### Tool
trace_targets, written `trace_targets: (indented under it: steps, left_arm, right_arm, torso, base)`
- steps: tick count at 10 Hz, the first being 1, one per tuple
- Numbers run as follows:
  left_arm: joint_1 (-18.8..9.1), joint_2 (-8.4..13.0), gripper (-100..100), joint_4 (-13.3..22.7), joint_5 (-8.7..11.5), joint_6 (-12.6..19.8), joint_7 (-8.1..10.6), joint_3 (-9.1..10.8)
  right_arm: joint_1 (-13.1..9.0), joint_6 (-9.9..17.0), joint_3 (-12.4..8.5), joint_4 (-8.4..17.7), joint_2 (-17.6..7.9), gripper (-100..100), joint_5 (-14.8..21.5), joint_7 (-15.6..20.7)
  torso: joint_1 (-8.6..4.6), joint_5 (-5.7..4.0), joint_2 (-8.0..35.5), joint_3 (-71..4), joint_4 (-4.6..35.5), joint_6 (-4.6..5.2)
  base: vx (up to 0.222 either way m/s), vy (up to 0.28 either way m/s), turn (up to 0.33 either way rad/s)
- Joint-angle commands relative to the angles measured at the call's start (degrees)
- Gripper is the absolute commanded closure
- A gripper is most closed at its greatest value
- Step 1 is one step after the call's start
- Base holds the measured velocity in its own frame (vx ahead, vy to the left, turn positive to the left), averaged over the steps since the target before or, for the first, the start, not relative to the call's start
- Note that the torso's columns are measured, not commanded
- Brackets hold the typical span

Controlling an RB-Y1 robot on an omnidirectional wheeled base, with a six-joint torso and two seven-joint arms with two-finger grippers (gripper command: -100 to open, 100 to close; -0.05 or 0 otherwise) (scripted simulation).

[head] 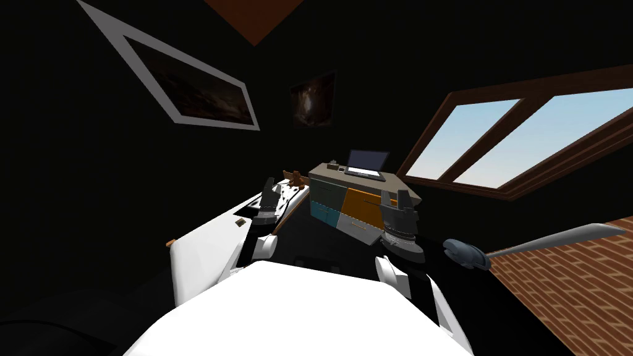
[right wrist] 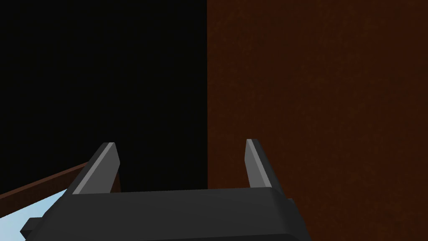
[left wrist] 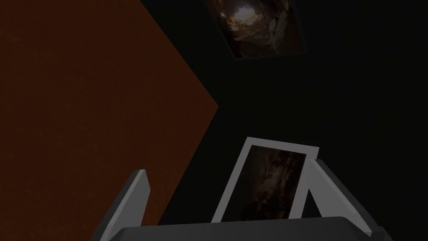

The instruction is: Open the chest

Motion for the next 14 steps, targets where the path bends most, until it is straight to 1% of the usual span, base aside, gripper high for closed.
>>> trace_targets:
  steps: [1,3,9,10,11,13,14]
  left_arm:
    - [0.0,0.0,0,0.0,0.0,0.0,0.00,0.00]
    - [0.0,0.0,0,0.0,0.0,0.0,0.00,0.00]
    - [0.0,0.0,0,0.0,0.0,0.0,0.00,0.00]
    - [0.0,0.0,0,0.0,0.0,0.0,0.00,0.00]
    - [0.0,0.0,0,0.0,0.0,0.0,0.00,0.00]
    - [0.0,0.0,0,0.0,0.0,0.0,0.00,0.00]
    - [0.0,0.0,0,0.0,0.0,0.0,0.00,-0.01]
  right_arm:
    - [0.0,0.0,0.0,0.0,0.0,0,0.0,0.0]
    - [0.0,0.0,0.0,0.0,0.0,0,0.0,0.0]
    - [0.0,0.0,0.0,0.0,0.0,0,0.0,0.0]
    - [-0.2,1.1,-0.2,0.7,-1.7,-100,2.1,0.6]
    - [-0.3,1.9,-0.3,1.1,-2.4,-100,3.5,1.0]
    - [-0.5,3.9,-0.7,2.3,-3.4,-100,7.0,2.1]
    - [-0.5,3.9,-0.7,2.3,-3.4,-100,7.4,2.1]
  torso:
    - [0.00,0.00,2.3,-4.7,2.3,0.00]
    - [0.00,0.00,10.0,-20.1,10.1,0.00]
    - [0.00,0.00,35.4,-70.7,35.4,0.00]
    - [0.00,0.00,39.6,-79.2,39.6,0.00]
    - [0.04,0.01,41.5,-83.2,41.5,-0.01]
    - [0.07,0.02,42.1,-84.6,42.2,0.00]
    - [0.07,0.02,42.2,-84.6,42.3,0.00]
  base:
    - [0.000,0.000,0.000]
    - [0.000,0.000,0.000]
    - [0.000,0.000,0.000]
    - [0.025,0.015,0.035]
    - [0.034,0.027,0.034]
    - [0.043,0.043,0.043]
    - [0.034,0.030,0.008]
